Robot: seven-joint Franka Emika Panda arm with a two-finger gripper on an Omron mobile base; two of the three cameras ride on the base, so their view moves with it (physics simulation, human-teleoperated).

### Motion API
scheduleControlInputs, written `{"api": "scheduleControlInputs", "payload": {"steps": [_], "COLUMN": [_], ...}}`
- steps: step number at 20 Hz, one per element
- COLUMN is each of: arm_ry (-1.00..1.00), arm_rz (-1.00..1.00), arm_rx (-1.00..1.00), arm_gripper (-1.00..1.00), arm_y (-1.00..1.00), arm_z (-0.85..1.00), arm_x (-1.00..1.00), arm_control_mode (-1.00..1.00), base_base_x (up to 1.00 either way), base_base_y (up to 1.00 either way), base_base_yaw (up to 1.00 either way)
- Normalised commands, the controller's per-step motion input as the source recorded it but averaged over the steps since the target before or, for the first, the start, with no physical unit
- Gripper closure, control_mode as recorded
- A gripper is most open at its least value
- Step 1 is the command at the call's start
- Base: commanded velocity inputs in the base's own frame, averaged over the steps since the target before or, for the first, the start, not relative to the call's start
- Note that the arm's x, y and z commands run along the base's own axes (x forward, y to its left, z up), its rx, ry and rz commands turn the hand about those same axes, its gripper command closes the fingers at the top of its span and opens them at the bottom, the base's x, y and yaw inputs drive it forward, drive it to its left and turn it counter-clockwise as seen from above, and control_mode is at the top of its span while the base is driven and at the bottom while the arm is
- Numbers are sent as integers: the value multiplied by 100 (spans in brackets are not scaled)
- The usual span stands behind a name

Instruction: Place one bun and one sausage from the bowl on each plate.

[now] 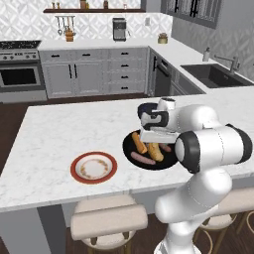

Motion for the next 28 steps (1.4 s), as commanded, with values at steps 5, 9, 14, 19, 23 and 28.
{"api": "scheduleControlInputs", "payload": {"steps": [5, 9, 14, 19, 23, 28], "arm_ry": [0, -3, 0, 3, 5, 0], "arm_rz": [0, 0, 0, 0, 0, 0], "arm_rx": [-8, 0, 0, 0, -1, -4], "arm_gripper": [-100, -100, 100, 100, 100, 100], "arm_y": [0, 0, 0, 0, -16, -68], "arm_z": [-55, -32, -7, 12, 63, 58], "arm_x": [23, 2, 0, 0, -3, -1], "arm_control_mode": [-100, -100, -100, -100, -100, -100], "base_base_x": [0, 0, 0, 0, 0, 0], "base_base_y": [0, 0, 0, 0, 0, 0], "base_base_yaw": [0, 0, 0, 0, 0, 0]}}
